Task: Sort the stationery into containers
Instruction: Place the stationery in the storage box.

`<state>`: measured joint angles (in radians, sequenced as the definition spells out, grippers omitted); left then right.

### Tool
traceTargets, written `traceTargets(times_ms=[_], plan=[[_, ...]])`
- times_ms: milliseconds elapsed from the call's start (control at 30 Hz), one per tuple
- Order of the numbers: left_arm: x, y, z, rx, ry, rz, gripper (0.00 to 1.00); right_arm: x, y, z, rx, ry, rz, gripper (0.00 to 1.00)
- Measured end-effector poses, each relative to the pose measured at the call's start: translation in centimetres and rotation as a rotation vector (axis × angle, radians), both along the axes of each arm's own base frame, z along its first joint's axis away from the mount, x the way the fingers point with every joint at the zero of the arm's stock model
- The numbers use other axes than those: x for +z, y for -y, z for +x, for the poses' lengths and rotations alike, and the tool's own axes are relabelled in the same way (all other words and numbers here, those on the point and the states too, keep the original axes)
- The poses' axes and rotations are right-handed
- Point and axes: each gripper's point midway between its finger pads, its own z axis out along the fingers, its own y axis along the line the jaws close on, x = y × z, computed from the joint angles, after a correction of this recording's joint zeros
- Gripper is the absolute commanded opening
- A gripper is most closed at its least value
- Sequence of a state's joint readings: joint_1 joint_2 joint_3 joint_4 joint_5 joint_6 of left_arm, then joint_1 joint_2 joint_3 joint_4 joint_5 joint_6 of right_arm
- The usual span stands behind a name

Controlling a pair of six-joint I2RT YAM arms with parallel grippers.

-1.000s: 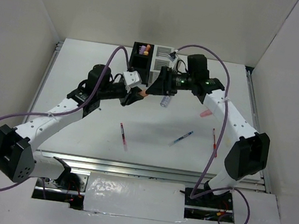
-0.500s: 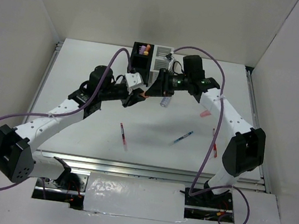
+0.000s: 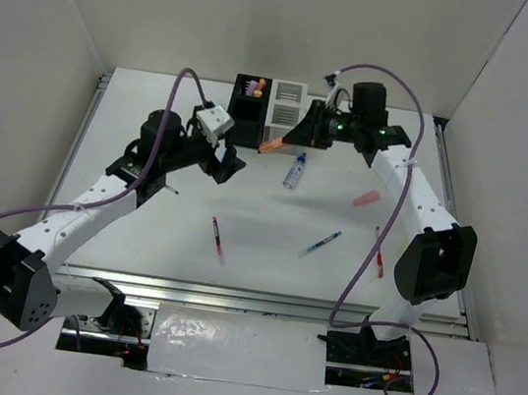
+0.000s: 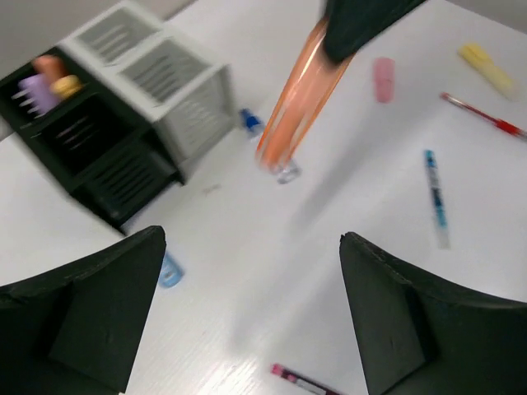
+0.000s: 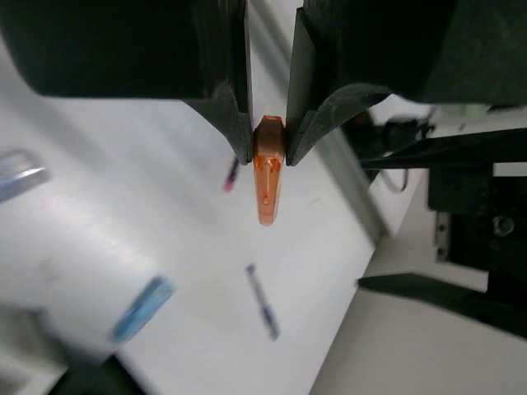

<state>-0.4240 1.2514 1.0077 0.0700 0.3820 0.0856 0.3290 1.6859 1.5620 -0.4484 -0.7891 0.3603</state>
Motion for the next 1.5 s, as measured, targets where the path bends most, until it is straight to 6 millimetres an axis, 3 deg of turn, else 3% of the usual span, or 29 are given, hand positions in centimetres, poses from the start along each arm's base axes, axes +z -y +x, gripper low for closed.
traceTargets(times_ms=[133,233,367,467,600,733,833,1067,1233,1300,1367,1500], plan=[[0.2,-4.1,2.2,0.188,-0.062,-0.046,0.99,3.3,4.9,7.1,-0.205,0.198,-0.076,0.0],[-0.6,-5.6,2.8,0.262,-0.1,-0.046,0.99,6.0,7.4,11.7,-0.316,0.385,-0.166,0.0],[-1.9,-6.1,3.6,0.318,-0.136,-0.035,0.99,7.5,7.2,16.0,-0.37,0.53,-0.246,0.0],[-3.3,-6.4,4.3,0.357,-0.165,-0.019,0.99,6.4,6.4,18.8,-0.393,0.594,-0.312,0.0],[-5.1,-6.8,4.7,0.397,-0.205,-0.006,0.99,2.0,5.1,21.1,-0.398,0.594,-0.411,0.0],[-5.3,-7.0,4.8,0.407,-0.205,-0.003,0.99,-2.7,4.1,23.0,-0.401,0.576,-0.502,0.0],[-5.4,-7.1,4.9,0.413,-0.199,-0.001,0.99,-4.4,3.7,23.6,-0.399,0.576,-0.538,0.0],[-7.4,-7.9,5.5,0.471,-0.218,0.031,0.99,-3.9,3.4,25.2,-0.417,0.639,-0.539,0.04],[-10.8,-9.3,6.5,0.583,-0.284,0.075,0.99,-3.8,3.5,26.0,-0.43,0.664,-0.535,0.07],[-12.1,-9.7,6.7,0.616,-0.321,0.081,0.99,-4.0,3.4,26.4,-0.432,0.671,-0.533,0.11],[-12.7,-9.9,6.7,0.638,-0.341,0.075,0.99,-4.4,3.4,26.7,-0.431,0.673,-0.531,0.22],[-12.6,-10.0,7.2,0.661,-0.33,0.043,0.99,-5.4,3.4,27.1,-0.418,0.666,-0.531,0.39]])
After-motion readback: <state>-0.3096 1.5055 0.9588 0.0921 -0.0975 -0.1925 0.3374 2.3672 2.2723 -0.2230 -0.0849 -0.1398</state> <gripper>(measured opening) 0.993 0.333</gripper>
